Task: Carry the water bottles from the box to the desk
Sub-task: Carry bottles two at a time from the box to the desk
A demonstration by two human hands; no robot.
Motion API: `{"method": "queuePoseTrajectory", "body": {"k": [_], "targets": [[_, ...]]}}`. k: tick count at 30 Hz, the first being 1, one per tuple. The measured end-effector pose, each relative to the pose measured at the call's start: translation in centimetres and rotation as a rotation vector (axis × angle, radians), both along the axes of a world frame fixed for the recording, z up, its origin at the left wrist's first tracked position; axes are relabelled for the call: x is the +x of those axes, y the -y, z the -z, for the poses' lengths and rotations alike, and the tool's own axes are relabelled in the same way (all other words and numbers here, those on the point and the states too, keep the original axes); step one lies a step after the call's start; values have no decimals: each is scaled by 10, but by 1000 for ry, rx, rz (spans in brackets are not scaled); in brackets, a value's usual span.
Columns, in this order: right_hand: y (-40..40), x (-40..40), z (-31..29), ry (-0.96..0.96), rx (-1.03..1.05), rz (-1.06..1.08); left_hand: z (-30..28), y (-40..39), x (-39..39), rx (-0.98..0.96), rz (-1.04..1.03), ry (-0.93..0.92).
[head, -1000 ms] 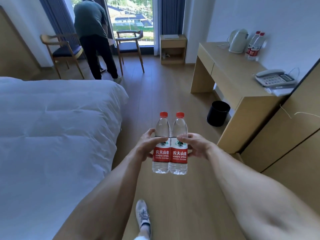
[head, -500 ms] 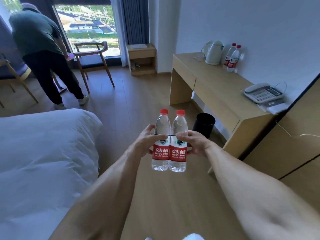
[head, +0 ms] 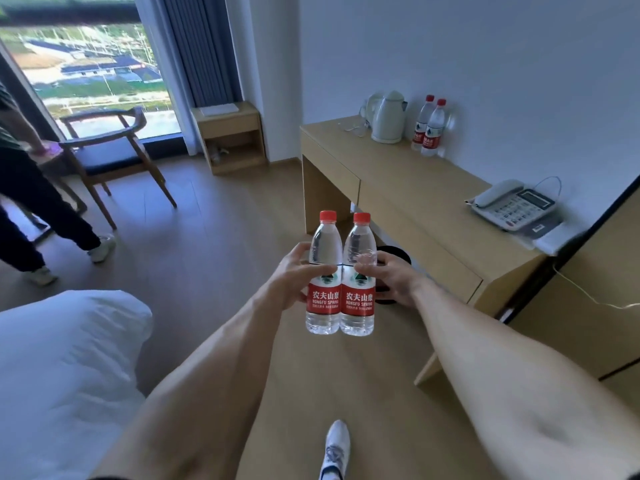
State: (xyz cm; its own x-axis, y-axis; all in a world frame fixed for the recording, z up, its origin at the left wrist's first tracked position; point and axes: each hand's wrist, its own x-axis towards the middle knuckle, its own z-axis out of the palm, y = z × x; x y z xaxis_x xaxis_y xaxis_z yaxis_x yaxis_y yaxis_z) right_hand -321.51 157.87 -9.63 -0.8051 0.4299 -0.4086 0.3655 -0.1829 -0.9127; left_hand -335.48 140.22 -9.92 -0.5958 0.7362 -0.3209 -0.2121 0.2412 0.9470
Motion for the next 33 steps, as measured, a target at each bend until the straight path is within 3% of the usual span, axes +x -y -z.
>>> {"method": "queuePoseTrajectory", "body": {"k": [14,33], "targets": [[-179,-129,-6,16,-24,104,-1,-199,-156,-35,110,1],[-336,-233,-16,67,10,502,-11,-437,-305,-56,542,-1]]}}
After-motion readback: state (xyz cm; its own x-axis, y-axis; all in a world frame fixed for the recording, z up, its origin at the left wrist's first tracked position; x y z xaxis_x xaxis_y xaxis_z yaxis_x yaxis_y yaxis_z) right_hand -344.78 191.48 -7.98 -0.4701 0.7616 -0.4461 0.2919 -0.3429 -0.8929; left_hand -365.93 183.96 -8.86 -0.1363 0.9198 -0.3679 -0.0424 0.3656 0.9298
